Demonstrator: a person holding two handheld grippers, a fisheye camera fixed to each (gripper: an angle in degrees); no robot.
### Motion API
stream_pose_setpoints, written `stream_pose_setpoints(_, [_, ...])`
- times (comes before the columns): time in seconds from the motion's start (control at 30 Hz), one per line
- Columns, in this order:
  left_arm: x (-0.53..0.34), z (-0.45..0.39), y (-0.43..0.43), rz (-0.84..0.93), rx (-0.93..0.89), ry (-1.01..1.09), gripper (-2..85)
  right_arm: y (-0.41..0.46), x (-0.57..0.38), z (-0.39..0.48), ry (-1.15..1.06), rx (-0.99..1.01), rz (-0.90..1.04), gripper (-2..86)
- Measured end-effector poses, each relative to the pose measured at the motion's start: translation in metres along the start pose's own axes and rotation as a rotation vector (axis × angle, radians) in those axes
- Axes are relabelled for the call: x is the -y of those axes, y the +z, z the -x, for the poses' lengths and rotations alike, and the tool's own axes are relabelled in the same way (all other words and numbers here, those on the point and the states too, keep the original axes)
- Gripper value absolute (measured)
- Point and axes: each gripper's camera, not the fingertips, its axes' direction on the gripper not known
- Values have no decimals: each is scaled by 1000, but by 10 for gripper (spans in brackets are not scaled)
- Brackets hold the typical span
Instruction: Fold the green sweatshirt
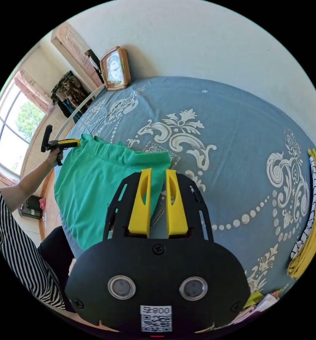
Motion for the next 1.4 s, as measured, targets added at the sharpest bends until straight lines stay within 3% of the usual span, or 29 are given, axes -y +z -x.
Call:
stream_pose_setpoints(0.33, [-9,55,-61,-249,-207,-152,19,-26,16,-26,26,-31,15,4])
stream_pose_setpoints(0.7, [-29,126,-31,-253,-354,-477,18,-68,12,-78,184,65,-63,1])
stream_pose_setpoints(0.83, [-36,129,-31,-225,-328,-453,20,-53,15,-89,190,76,48,4])
stream_pose_setpoints(1.13, [-55,107,-71,-347,-290,-363,20,-89,16,-86,143,77,-60,57])
stream_pose_setpoints(1.4, [-40,16,-50,-218,-384,11,6,-72,31,-84,148,56,53,30])
